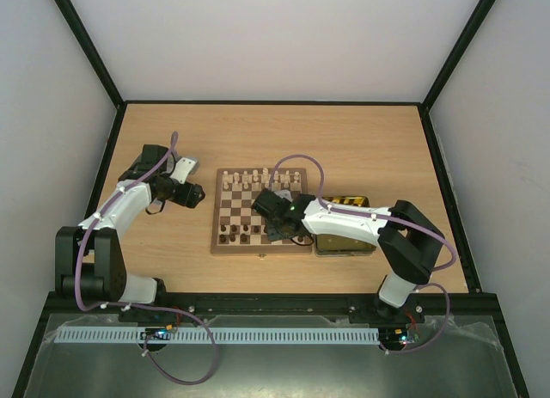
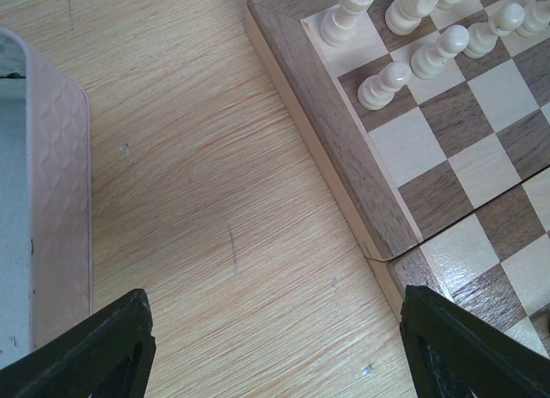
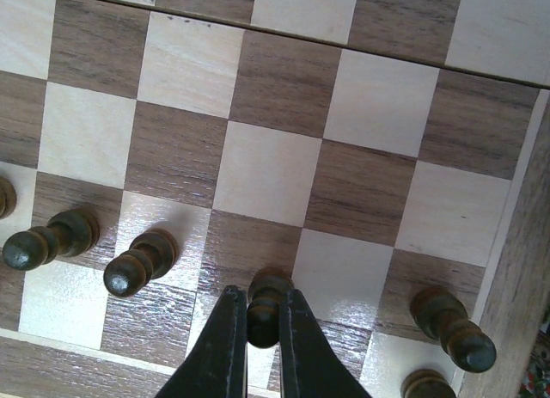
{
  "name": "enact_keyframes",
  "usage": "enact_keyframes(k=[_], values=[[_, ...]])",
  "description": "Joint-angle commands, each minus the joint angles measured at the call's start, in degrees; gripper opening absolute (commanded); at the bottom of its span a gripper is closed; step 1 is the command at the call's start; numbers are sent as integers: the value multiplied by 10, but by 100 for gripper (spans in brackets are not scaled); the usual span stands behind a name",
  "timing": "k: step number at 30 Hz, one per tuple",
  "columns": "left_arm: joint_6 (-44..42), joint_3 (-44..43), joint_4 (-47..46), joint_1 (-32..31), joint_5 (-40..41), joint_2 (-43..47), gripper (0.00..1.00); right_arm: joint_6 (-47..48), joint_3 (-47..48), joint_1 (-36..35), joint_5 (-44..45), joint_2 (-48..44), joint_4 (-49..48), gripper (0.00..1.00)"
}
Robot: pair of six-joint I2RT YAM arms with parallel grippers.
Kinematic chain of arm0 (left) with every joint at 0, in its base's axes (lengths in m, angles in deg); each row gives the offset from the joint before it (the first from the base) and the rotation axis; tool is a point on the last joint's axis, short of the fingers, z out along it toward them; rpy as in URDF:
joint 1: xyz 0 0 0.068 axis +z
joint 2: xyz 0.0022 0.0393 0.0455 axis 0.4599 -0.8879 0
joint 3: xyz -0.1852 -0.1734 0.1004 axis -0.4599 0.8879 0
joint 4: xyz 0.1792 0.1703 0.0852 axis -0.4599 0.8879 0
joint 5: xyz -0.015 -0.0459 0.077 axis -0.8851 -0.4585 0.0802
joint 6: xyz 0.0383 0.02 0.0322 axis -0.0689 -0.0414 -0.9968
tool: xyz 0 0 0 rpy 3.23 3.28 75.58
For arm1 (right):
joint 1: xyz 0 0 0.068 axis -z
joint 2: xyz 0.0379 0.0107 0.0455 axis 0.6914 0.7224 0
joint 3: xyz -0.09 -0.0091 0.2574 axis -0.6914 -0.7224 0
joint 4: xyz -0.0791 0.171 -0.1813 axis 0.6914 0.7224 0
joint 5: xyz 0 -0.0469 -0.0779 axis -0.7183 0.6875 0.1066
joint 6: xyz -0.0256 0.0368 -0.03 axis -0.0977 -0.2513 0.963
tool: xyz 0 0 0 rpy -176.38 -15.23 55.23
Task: Set up the chess pieces on the board
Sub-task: Place the chess piece on the chessboard.
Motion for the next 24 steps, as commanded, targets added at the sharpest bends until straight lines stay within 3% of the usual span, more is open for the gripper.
enact_keyframes(k=[1, 20, 24], values=[[-3, 5, 0, 3, -6, 0, 79, -1, 16, -4, 11, 8, -9, 2], [-2, 5, 1, 3, -6, 1, 79, 1, 25, -4, 9, 29, -19, 2], [-2, 5, 1, 3, -5, 1, 79, 0, 26, -4, 12, 28, -16, 9]])
